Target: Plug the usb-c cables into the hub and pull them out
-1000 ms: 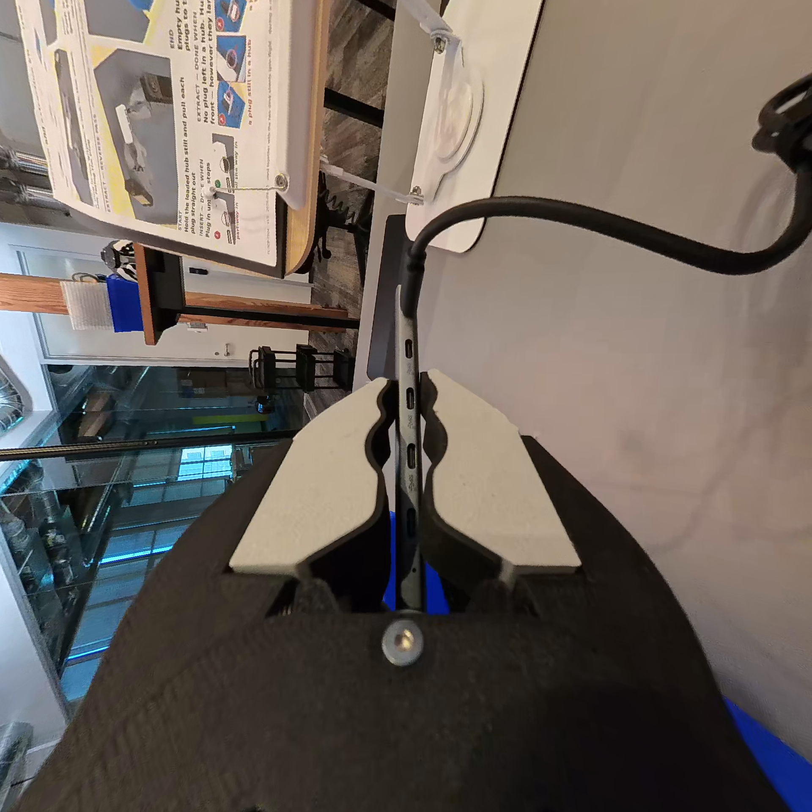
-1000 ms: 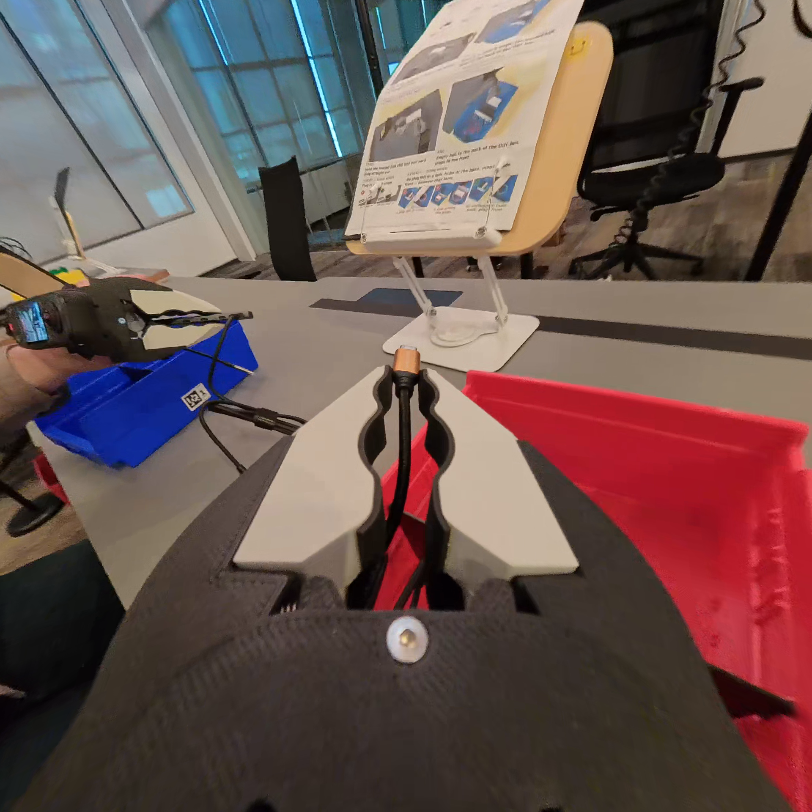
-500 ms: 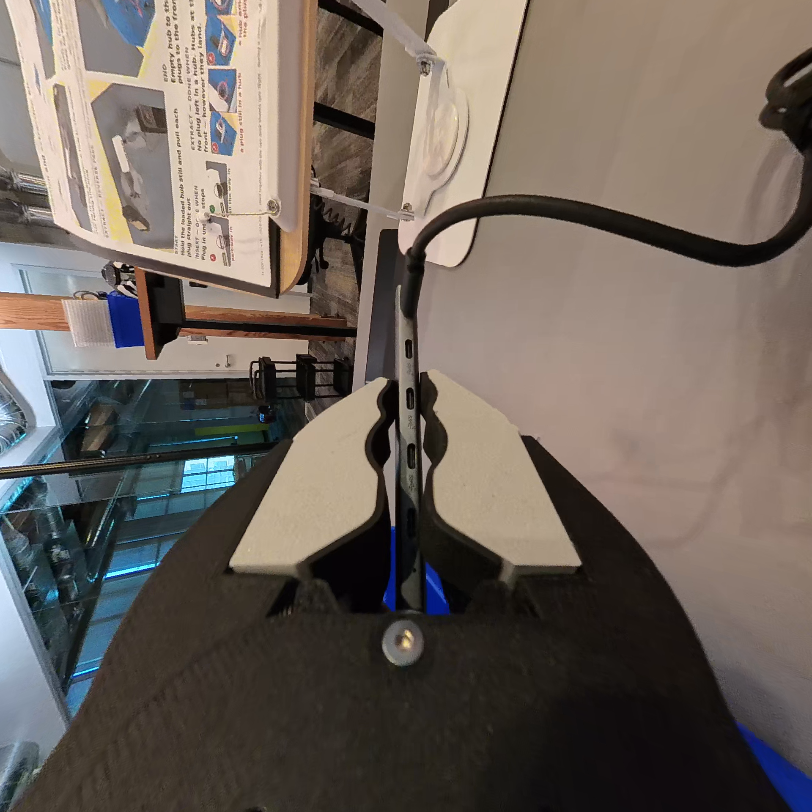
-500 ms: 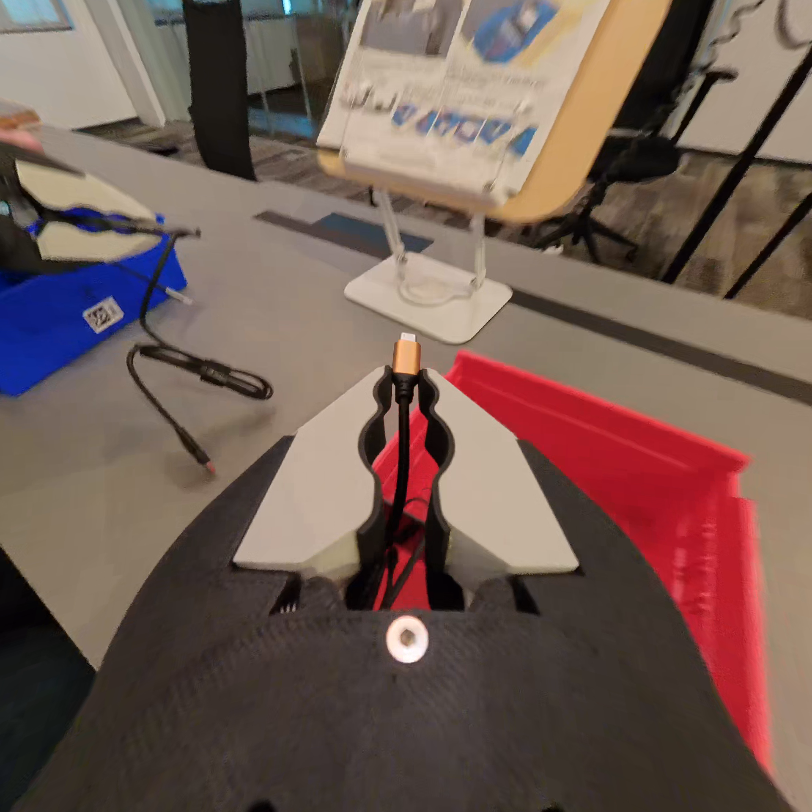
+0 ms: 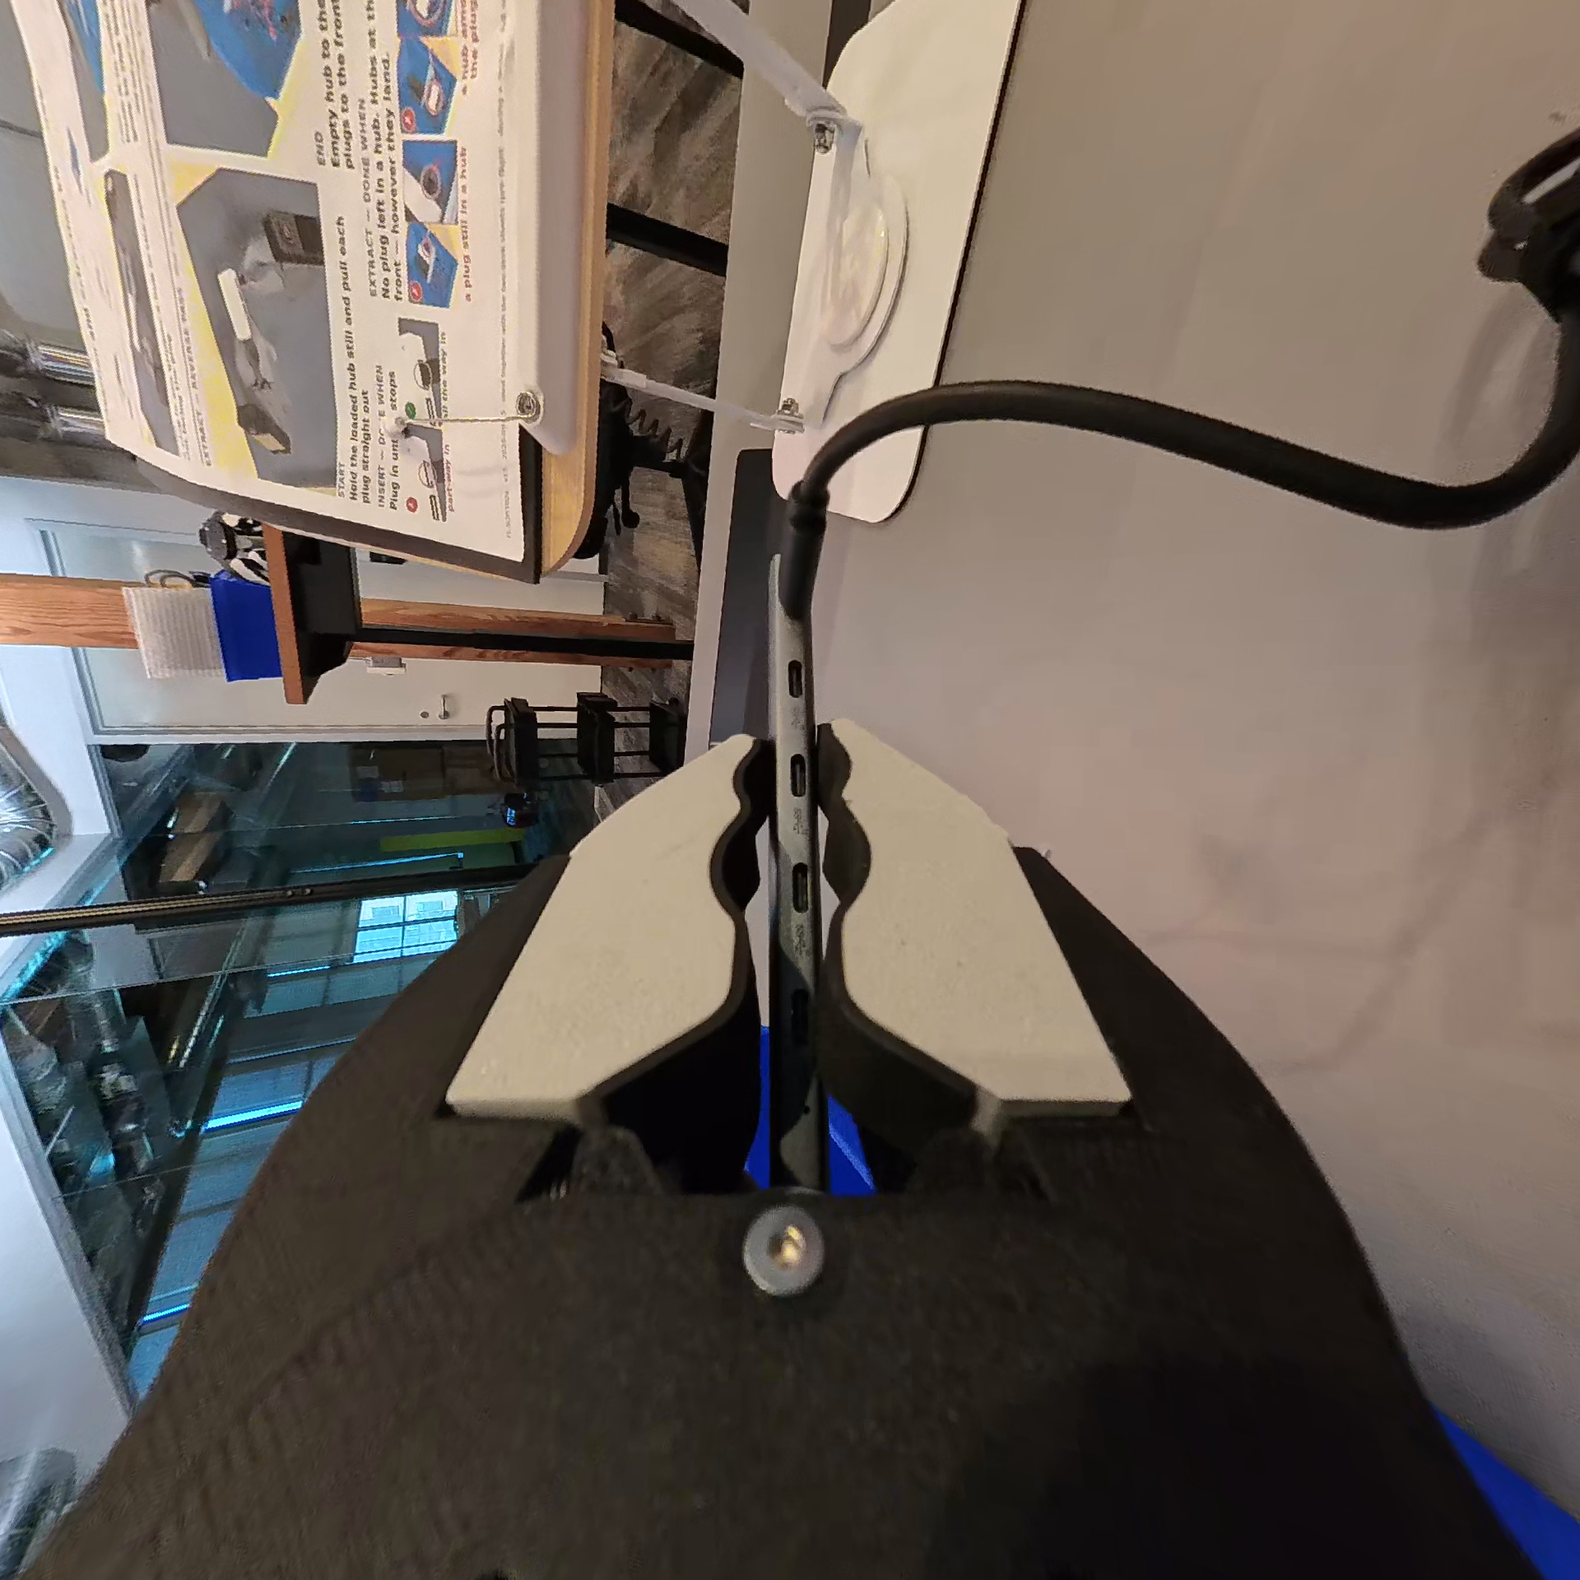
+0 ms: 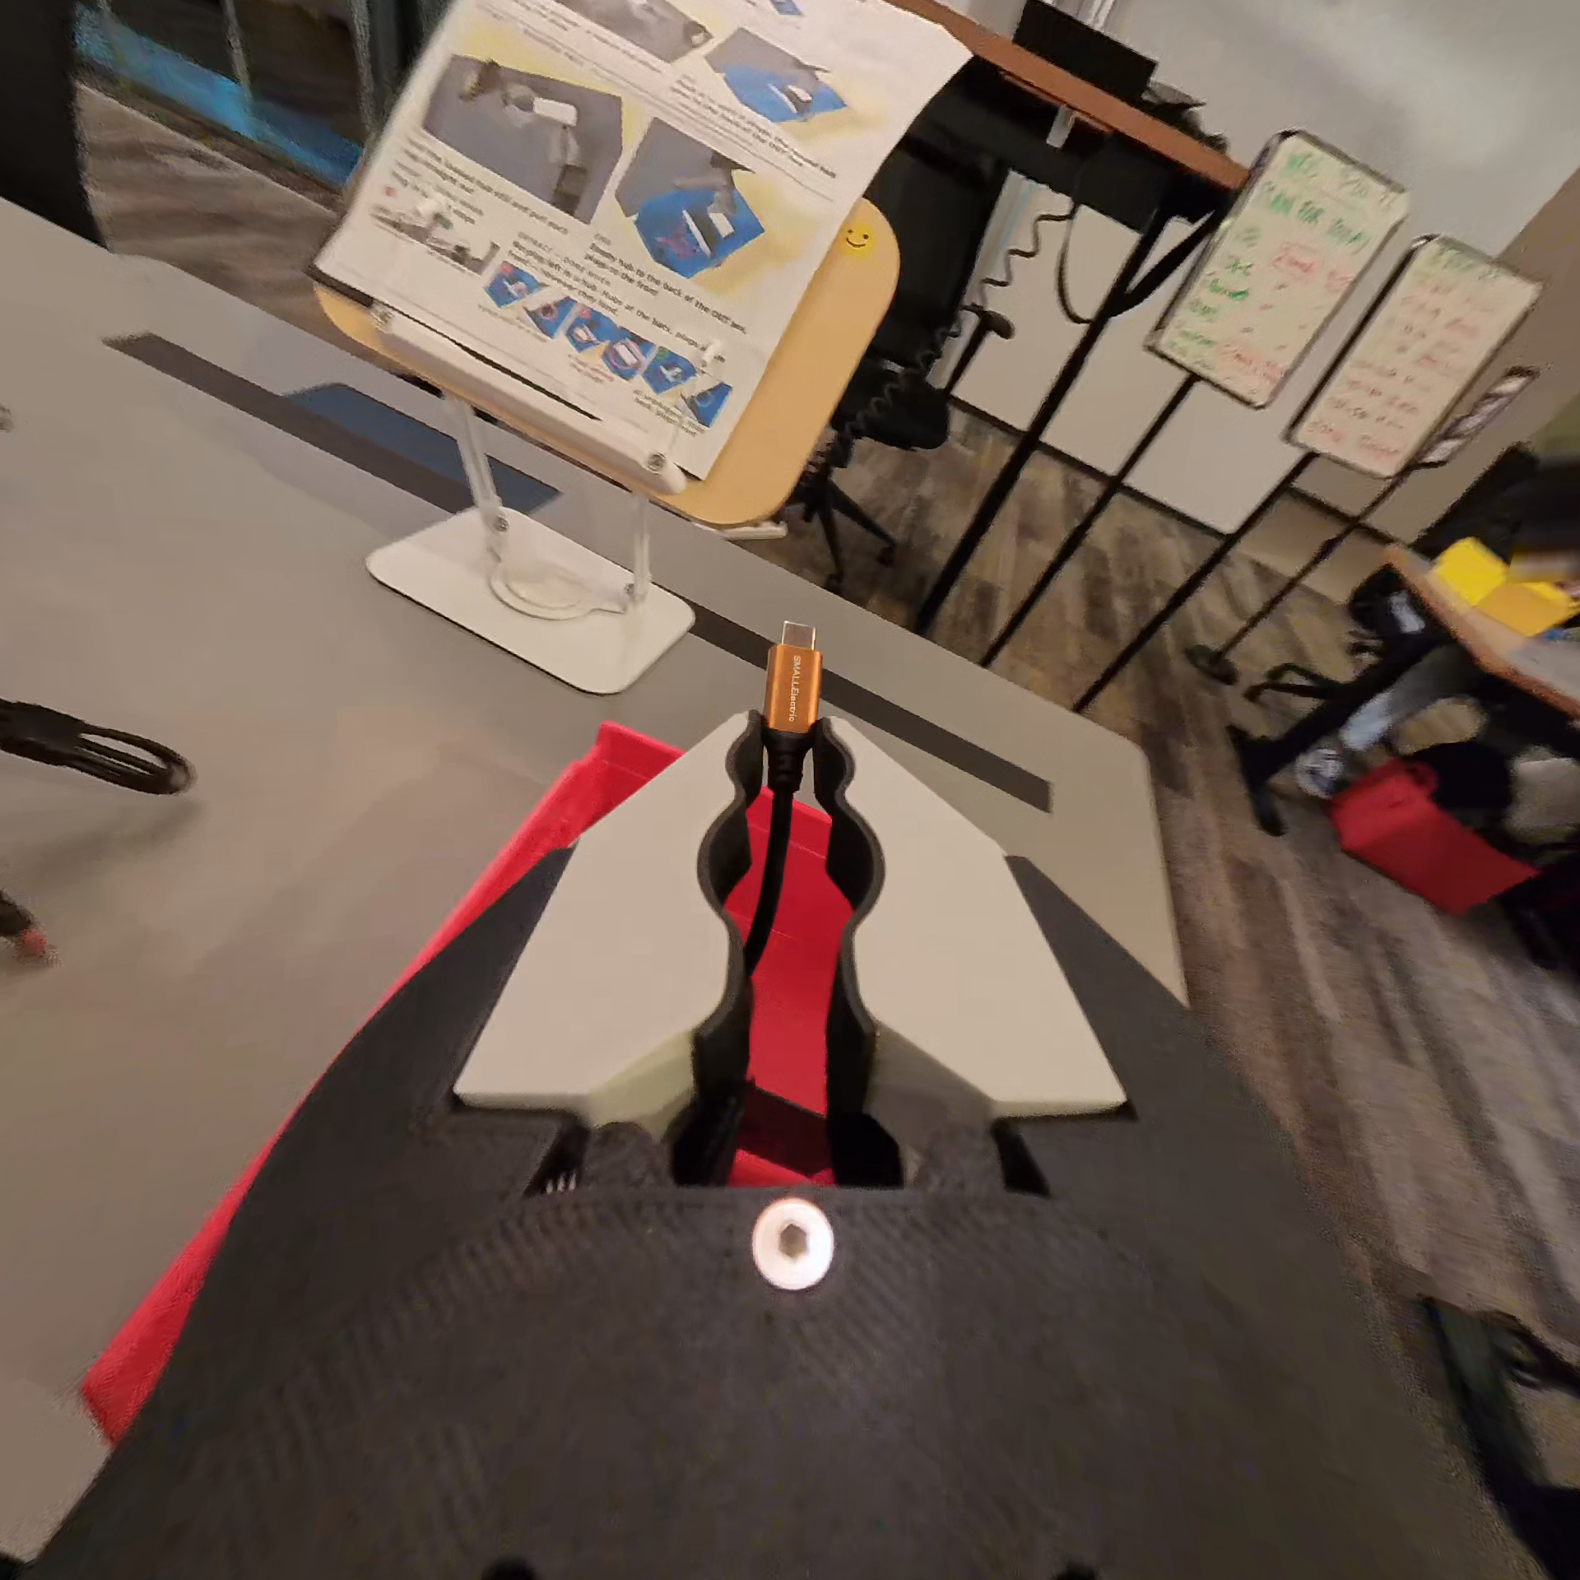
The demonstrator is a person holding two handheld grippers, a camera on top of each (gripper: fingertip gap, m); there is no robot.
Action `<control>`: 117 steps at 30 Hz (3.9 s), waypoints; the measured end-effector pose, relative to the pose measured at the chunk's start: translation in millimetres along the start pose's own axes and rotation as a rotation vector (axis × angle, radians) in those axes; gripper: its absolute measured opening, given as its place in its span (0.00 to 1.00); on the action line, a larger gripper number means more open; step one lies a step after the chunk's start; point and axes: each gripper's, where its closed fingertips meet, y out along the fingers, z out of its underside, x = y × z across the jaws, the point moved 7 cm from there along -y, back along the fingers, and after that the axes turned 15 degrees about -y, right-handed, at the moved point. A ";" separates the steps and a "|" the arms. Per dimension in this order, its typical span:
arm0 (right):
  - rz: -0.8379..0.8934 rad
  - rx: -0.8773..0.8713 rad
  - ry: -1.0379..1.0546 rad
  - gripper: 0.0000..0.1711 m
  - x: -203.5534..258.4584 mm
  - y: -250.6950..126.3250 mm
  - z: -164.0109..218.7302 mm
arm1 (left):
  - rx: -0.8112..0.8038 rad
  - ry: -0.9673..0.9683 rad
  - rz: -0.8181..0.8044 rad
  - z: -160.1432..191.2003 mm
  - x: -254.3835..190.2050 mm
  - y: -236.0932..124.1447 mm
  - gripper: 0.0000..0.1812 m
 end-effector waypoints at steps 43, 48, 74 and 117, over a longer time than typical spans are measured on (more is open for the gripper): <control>-0.330 -0.234 -0.583 0.17 190.3 23.5 -87.2 | -0.160 0.041 -0.025 -12.8 7.3 -22.5 0.05; -0.455 -0.283 -0.286 0.19 226.7 64.3 -122.1 | -0.218 0.070 -0.043 -19.0 10.7 -30.9 0.05; -0.570 -0.248 0.105 0.05 249.3 145.6 -121.9 | -0.277 0.017 0.008 -37.3 -5.8 -42.1 0.15; -0.735 -0.571 -0.321 0.05 254.8 111.5 -124.3 | -0.131 -0.430 1.467 -44.3 16.0 -28.0 0.22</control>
